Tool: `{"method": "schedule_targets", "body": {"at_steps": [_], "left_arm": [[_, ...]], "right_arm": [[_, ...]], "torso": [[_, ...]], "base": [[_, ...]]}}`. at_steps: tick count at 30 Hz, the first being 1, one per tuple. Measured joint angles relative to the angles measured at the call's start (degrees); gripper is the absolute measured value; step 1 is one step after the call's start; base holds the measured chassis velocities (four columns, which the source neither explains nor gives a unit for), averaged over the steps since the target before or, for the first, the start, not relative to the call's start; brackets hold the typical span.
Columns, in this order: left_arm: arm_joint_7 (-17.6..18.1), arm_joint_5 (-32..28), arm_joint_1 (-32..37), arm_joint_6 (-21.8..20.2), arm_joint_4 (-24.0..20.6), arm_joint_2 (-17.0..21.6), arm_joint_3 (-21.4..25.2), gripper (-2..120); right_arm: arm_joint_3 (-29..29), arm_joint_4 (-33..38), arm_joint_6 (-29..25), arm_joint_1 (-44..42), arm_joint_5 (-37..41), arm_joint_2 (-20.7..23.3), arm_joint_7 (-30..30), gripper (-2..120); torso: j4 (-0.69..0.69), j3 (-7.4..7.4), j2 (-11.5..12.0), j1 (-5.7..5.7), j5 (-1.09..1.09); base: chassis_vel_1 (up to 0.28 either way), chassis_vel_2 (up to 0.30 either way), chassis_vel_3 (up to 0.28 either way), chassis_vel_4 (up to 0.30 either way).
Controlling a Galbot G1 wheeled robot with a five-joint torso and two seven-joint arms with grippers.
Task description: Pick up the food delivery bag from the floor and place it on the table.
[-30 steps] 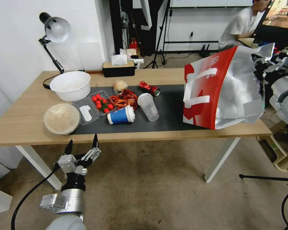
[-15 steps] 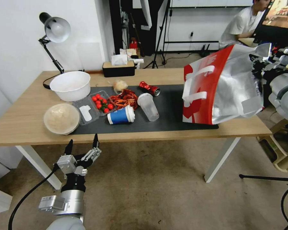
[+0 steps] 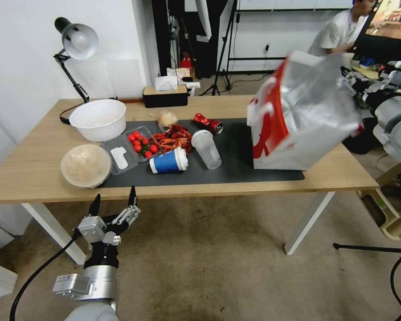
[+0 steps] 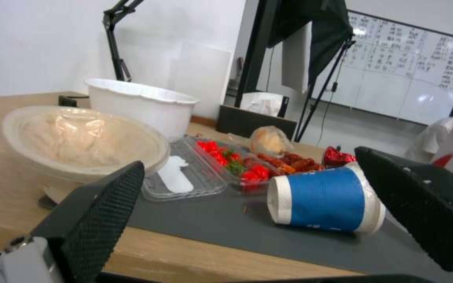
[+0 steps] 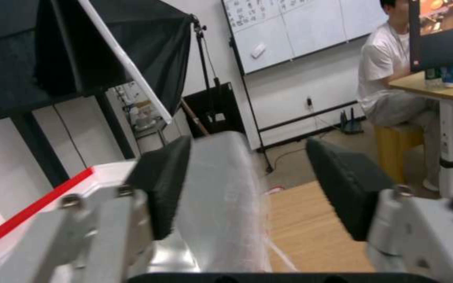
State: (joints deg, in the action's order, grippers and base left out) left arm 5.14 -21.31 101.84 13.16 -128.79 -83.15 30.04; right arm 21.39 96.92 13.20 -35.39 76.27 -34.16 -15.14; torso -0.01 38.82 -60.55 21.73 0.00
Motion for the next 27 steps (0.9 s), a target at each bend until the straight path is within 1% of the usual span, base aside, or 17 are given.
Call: {"method": "schedule_targets", "body": {"at_steps": [2, 3, 4, 7, 8, 10, 13, 16, 17, 20, 21, 22, 24, 25, 27], "left_arm": [[0.0, 0.0, 0.0, 0.0, -0.1, 0.0, 0.0, 100], [0.0, 0.0, 0.0, 0.0, -0.1, 0.0, 0.0, 100], [0.0, 0.0, 0.0, 0.0, -0.1, 0.0, 0.0, 100], [0.0, 0.0, 0.1, 0.1, -0.3, -0.1, 0.2, 100], [0.0, 0.0, 0.1, 0.1, -0.3, -0.1, 0.2, 100], [0.0, 0.0, 0.2, 0.1, -0.5, 0.0, 0.3, 100], [0.0, 0.0, 0.1, 0.1, -0.7, 0.0, 0.5, 100], [0.7, -0.4, -0.1, -0.1, -1.3, 0.3, 0.5, 100], [0.7, -0.4, -0.1, -0.1, -1.3, 0.3, 0.5, 100], [0.5, -0.4, -0.1, -0.4, -1.8, 0.6, 0.7, 100], [0.5, -0.4, -0.1, -0.4, -1.8, 0.6, 0.7, 100], [0.2, -0.4, -0.1, -0.4, -1.9, 0.7, 0.8, 100], [0.3, -0.4, -0.3, -0.4, -1.9, 0.8, 0.8, 100], [0.3, -0.4, -0.3, -0.4, -1.9, 0.8, 0.8, 100], [0.3, -0.4, -0.3, -0.2, -1.9, 0.8, 1.1, 100]], "right_arm": [[0.3, 0.8, 0.1, -0.8, 0.0, 0.1, 0.1, 72], [0.5, 1.2, 0.1, -1.2, 0.0, 0.1, 0.0, 75], [0.5, 1.2, 0.1, -1.2, 0.0, 0.1, 0.0, 75], [1.5, 2.4, 0.3, -2.8, 0.0, 0.1, -0.2, 92], [1.5, 2.4, 0.3, -2.8, 0.0, 0.1, -0.2, 92], [2.1, 3.1, 0.4, -3.7, 0.1, 0.2, -0.2, 98], [2.8, 4.2, 0.5, -4.9, 0.0, 0.5, -0.2, 100], [4.8, 7.6, 0.4, -8.9, -1.6, 1.1, -0.3, 100], [4.8, 7.6, 0.4, -8.9, -1.6, 1.1, -0.3, 100], [8.0, 13.8, -0.5, -16.1, -5.3, 1.9, 0.5, 100], [8.0, 13.8, -0.5, -16.1, -5.3, 1.9, 0.5, 100], [10.4, 17.0, -0.9, -20.4, -7.2, 2.4, 1.4, 100], [14.1, 20.8, -2.0, -26.5, -9.4, 2.7, 3.3, 100], [14.1, 20.8, -2.0, -26.5, -9.4, 2.7, 3.3, 100], [16.8, 24.1, -3.6, -32.1, -11.9, 2.5, 5.7, 100]], "torso": [[0.0, 0.0, 0.0, 0.0, 0.0], [0.0, 0.0, 0.0, 0.0, 0.0], [0.0, 0.0, 0.0, 0.0, 0.0], [0.0, 0.0, 0.0, 0.0, 0.01], [0.0, 0.0, 0.0, 0.0, 0.01], [0.0, 0.0, 0.0, 0.0, 0.0], [0.0, 0.0, 0.0, 0.0, 0.0], [0.0, 0.0, 0.0, 0.0, 0.0], [0.0, 0.0, 0.0, 0.0, 0.0], [0.0, -0.01, 0.0, 0.0, 0.0], [0.0, -0.01, 0.0, 0.0, 0.0], [0.0, -0.01, 0.0, 0.0, -0.01], [0.0, -0.01, 0.0, -0.01, -0.01], [0.0, -0.01, 0.0, -0.01, -0.01], [-0.03, -0.01, 0.0, -0.01, -0.01]], "base": [[0.0, 0.0, 0.0, 0.0], [0.0, 0.0, 0.0, 0.0], [0.0, 0.0, 0.0, 0.0], [0.0, 0.0, 0.0, 0.0], [0.0, 0.0, 0.0, 0.0], [0.0, 0.0, 0.0, 0.0], [0.0, 0.0, 0.0, 0.0], [0.0, 0.0, 0.0, 0.0], [0.0, 0.0, 0.0, 0.0], [0.0, 0.0, 0.0, 0.0], [0.0, 0.0, 0.0, 0.0], [0.0, 0.0, 0.0, 0.0], [0.0, 0.0, 0.0, 0.0], [0.0, 0.0, 0.0, 0.0], [0.0, 0.0, 0.0, 0.0]]}}
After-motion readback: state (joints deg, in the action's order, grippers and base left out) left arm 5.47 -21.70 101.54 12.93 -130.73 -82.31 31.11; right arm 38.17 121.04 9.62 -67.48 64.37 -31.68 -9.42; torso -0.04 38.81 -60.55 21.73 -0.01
